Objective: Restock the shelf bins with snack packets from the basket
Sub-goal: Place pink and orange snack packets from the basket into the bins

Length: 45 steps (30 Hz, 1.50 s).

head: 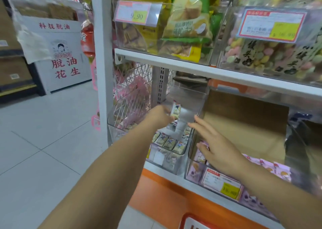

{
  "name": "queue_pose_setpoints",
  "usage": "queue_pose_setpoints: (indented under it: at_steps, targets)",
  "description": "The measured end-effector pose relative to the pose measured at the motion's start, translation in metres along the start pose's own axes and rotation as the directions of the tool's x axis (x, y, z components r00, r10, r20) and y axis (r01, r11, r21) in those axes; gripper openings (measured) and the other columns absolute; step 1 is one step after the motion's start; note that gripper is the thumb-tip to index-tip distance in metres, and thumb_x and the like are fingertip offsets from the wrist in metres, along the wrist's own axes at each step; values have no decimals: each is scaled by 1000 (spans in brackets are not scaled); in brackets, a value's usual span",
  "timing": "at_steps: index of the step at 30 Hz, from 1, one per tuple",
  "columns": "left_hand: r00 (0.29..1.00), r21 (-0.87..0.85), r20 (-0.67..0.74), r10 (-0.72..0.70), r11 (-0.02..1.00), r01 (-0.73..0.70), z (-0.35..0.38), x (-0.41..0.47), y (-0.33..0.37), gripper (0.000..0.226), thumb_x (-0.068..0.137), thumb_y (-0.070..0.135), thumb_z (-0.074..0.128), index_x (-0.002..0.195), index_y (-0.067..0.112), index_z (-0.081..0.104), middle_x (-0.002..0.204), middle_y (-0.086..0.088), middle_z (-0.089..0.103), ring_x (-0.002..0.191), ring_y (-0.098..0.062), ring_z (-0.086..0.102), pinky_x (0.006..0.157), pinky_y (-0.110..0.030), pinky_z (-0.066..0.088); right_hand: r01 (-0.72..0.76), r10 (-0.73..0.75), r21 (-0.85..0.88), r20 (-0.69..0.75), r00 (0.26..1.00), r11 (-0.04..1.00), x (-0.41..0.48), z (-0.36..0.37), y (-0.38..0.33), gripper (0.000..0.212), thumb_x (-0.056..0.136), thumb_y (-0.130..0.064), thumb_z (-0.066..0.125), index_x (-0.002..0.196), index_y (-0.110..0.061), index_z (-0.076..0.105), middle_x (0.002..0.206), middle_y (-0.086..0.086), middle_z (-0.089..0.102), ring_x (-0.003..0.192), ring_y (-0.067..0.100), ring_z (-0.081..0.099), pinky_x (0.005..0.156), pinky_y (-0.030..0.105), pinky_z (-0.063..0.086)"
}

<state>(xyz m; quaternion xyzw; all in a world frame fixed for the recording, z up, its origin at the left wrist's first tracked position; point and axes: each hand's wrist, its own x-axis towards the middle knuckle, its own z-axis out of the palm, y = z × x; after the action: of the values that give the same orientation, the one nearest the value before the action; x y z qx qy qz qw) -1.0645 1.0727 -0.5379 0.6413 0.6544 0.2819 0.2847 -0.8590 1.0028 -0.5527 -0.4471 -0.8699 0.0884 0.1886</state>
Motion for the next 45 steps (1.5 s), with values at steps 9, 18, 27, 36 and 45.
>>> queue_pose_setpoints:
  at_steps: [9, 18, 27, 36, 45]
  targets:
    - [960, 475, 261, -99, 879, -39, 45, 48, -12, 48, 98, 39, 47, 118, -2, 62, 111, -17, 64, 93, -26, 58, 81, -35, 44, 65, -64, 131, -11, 998, 989, 3, 6, 7, 66, 95, -20, 50, 124, -68, 15, 138, -50, -11, 123, -18, 22, 98, 10, 24]
    - [949, 519, 291, -119, 853, -52, 51, 50, -9, 37, 97, 27, 50, 122, 2, 61, 121, -17, 61, 110, -30, 58, 94, -36, 45, 36, -36, 138, 4, 999, 990, 1, 9, 10, 63, 95, -19, 51, 137, -56, 21, 141, -46, -11, 120, -11, 32, 97, 13, 26]
    - [988, 224, 133, 80, 969, -109, 21, -4, 5, 36, 99, 19, 46, 133, 11, 52, 135, -8, 55, 117, -23, 55, 87, -27, 45, -23, 20, 114, 30, 999, 993, -4, -2, 3, 67, 97, -16, 46, 141, -55, 16, 148, -39, -4, 99, 2, 56, 83, 14, 33]
    - [856, -254, -419, 303, 866, -431, 61, -188, -49, 18, 86, 28, 50, 93, 40, 61, 85, 19, 69, 79, -2, 65, 66, -15, 47, 294, -272, 28, -303, 913, 955, -117, 35, -32, 23, 92, -14, 51, 101, -8, 70, 99, 2, 69, 91, 16, 62, 85, 25, 47]
    - [997, -80, -29, 68, 994, -70, 185, -242, -142, 32, 92, 15, 54, 124, 20, 58, 117, 7, 57, 104, -2, 52, 92, -24, 42, -358, 299, 45, 457, 838, 933, -217, 127, 6, 24, 99, -24, 47, 118, -24, 62, 114, -3, 65, 97, 18, 62, 89, 33, 48]
